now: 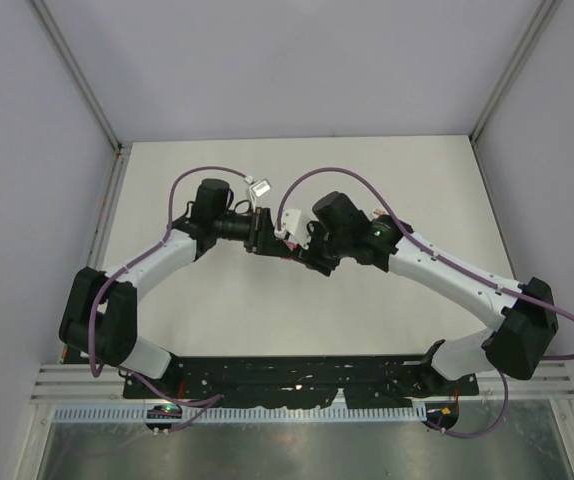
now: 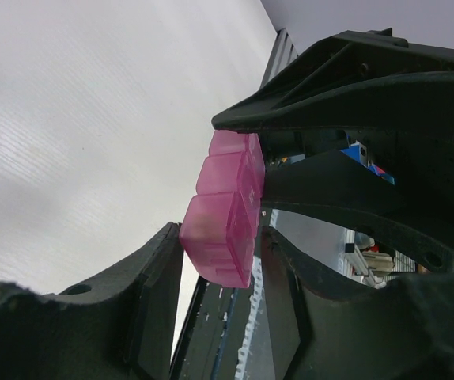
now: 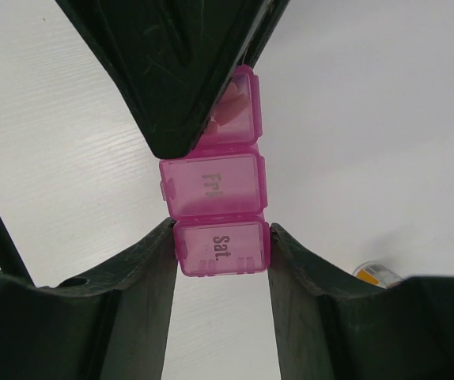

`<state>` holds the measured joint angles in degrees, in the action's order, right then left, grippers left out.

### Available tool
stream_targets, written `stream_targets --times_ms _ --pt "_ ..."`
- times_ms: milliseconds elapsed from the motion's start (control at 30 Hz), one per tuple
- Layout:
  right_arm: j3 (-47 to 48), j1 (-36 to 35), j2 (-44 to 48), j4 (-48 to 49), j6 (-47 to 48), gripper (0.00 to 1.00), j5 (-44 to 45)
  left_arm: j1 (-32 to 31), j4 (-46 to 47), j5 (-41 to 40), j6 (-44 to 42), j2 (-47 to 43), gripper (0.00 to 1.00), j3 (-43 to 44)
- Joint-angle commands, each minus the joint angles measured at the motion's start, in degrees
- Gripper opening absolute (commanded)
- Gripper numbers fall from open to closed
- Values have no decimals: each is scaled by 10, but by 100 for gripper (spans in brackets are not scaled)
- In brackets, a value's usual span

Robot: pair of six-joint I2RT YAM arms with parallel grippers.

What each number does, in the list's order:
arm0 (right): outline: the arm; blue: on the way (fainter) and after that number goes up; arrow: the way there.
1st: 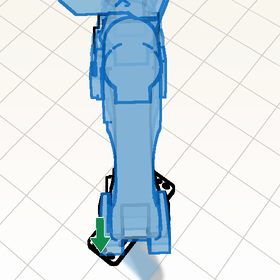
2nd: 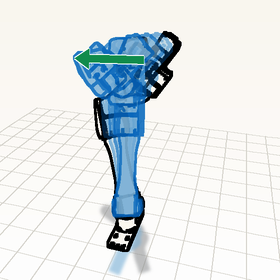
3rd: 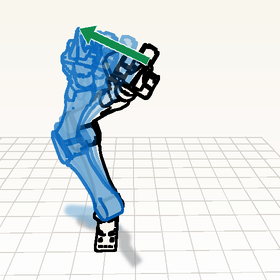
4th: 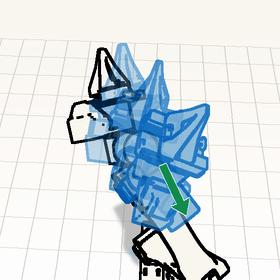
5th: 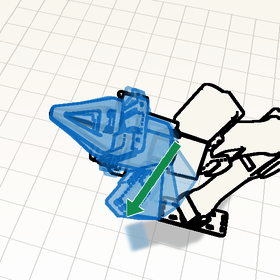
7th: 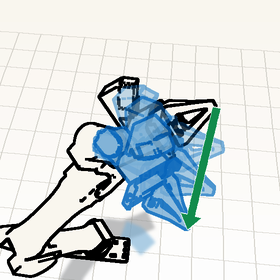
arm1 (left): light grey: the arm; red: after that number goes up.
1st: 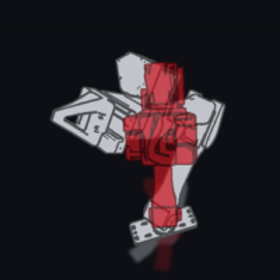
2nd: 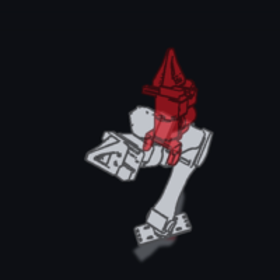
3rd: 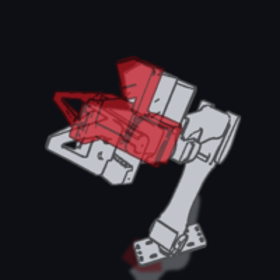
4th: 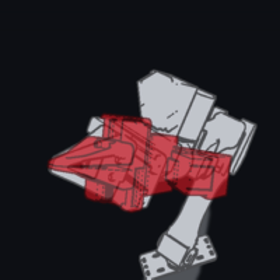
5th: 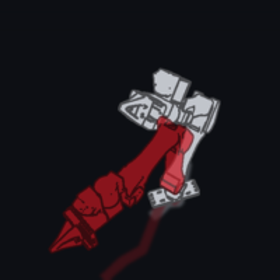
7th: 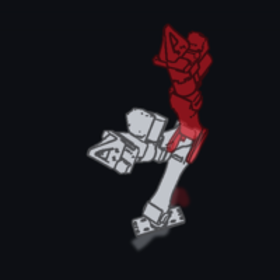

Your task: Sort the pills into containers

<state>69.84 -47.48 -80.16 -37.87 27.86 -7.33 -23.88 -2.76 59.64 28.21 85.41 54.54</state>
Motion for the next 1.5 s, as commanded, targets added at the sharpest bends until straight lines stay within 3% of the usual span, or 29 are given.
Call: stream_targets --times_ms 0,133,300,800,967,1233,1367,1467 --pt "35 -2 5 24 -10 12 0 -2 12 14 -9 1 52 -4" --pt "36 -2 7 23 -11 11 -2 -2 12 12 -9 -1 64 -5" --pt "37 -1 6 23 -11 12 -3 -2 12 12 -10 -1 67 -7" --pt "46 -2 1 19 -15 11 -10 -10 25 20 1 13 39 -1" --pt "45 -2 0 19 -16 11 -12 -11 24 21 6 14 37 -1" --pt "44 -2 1 20 -16 11 -15 -11 50 25 25 15 72 -2" --pt "45 -2 1 20 -17 11 -18 -11 54 25 31 19 74 0" --pt "47 -2 1 19 -18 11 -21 -11 61 26 39 23 69 2"
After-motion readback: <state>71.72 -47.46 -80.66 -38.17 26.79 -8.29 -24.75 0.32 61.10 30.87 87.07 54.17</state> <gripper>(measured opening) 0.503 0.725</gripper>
